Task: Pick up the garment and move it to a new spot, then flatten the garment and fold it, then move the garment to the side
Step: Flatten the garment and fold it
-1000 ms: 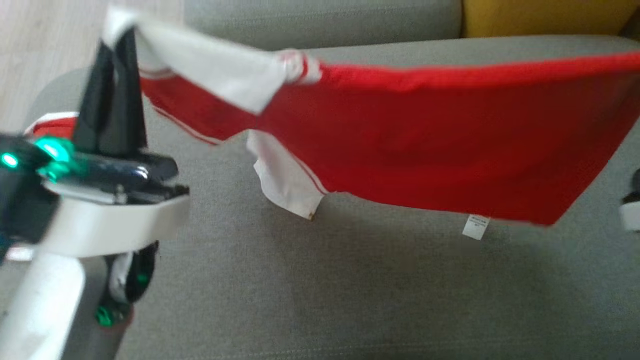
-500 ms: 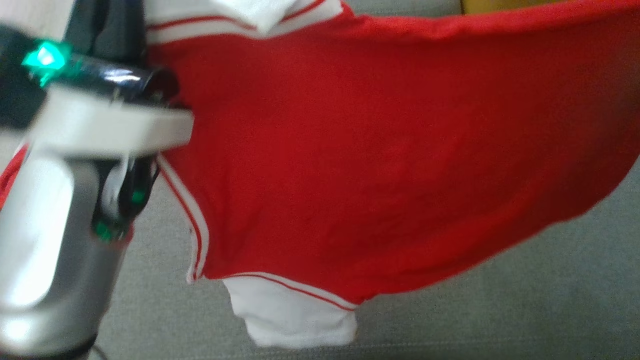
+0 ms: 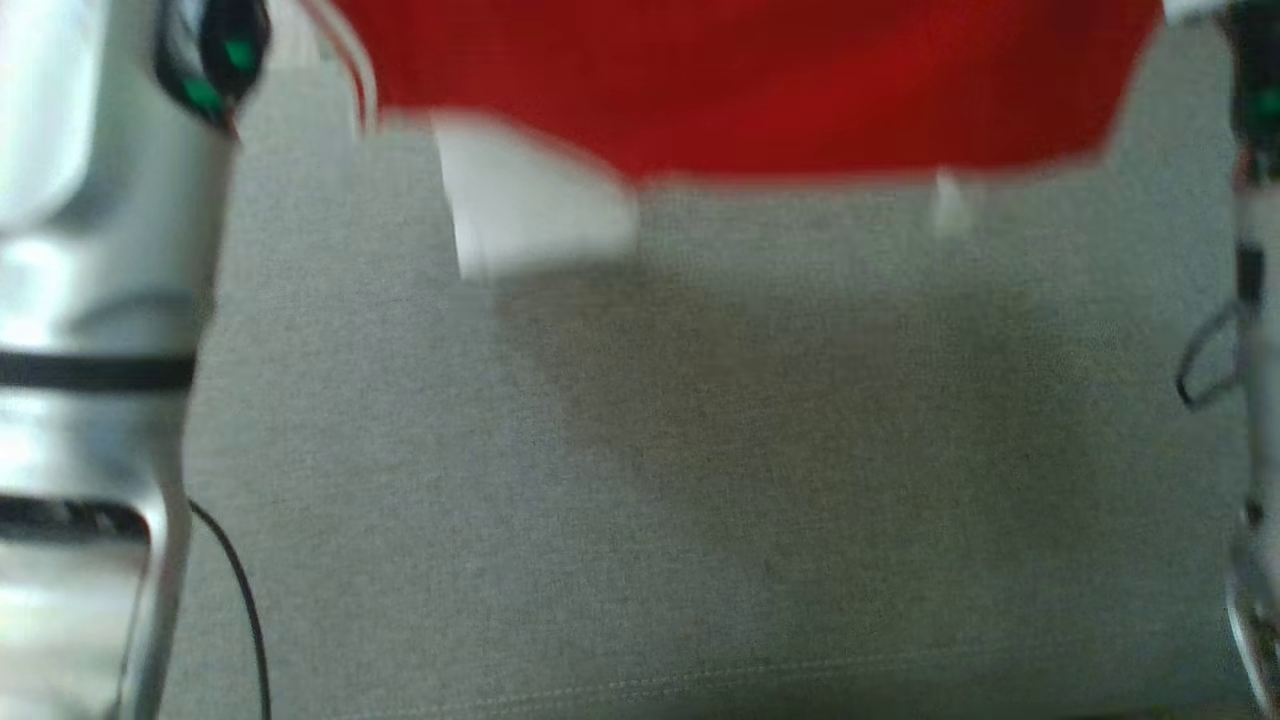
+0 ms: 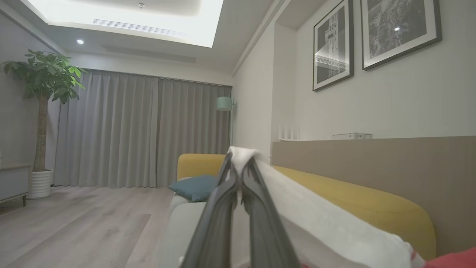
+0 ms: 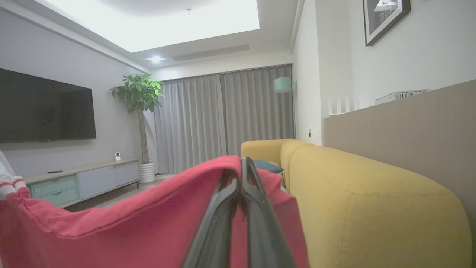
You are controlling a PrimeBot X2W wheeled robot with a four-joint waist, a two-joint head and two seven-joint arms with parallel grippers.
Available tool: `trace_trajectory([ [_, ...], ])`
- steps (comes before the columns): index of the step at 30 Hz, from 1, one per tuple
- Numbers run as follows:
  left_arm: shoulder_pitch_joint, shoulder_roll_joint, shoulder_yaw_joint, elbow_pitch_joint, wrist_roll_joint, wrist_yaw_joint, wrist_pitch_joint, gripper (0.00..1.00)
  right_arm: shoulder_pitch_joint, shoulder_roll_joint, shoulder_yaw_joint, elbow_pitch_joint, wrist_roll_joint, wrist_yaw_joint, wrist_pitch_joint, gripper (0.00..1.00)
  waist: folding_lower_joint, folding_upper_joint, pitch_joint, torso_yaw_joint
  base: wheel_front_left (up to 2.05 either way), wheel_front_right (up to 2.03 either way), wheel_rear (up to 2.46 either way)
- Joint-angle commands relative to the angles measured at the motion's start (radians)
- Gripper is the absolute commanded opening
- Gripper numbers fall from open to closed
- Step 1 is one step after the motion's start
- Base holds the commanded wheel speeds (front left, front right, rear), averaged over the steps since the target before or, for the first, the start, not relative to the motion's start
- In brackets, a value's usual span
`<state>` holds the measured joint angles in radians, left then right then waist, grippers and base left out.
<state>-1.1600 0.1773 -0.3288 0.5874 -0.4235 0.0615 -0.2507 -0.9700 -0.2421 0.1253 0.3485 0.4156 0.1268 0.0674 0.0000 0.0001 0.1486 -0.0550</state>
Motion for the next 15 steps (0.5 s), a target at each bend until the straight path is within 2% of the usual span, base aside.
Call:
trace_trajectory([
  [1, -0.066, 0.026, 0.039, -0.002, 0.011, -0.005, -0.01, 0.0, -0.053, 0.02, 0.021, 0.017, 0.01, 0.004, -0.027, 0.0, 0.0, -0.0001, 0.016, -0.003, 0.0, 0.0, 0.0],
  [9, -0.094, -0.054, 0.036, 0.268, 0.042, -0.058, -0.011, 0.0, -0.207, 0.068, 0.147, 0.448, 0.016, 0.004, -0.181, 0.0, 0.0, -0.0001, 0.107, 0.024, 0.0, 0.0, 0.0],
  [15, -0.024, -0.097, 0.048, 0.447, 0.017, -0.073, -0.011, 0.0, -0.211, 0.114, 0.253, 0.667, 0.043, 0.004, -0.211, 0.0, 0.0, -0.0001, 0.168, 0.029, 0.0, 0.0, 0.0],
])
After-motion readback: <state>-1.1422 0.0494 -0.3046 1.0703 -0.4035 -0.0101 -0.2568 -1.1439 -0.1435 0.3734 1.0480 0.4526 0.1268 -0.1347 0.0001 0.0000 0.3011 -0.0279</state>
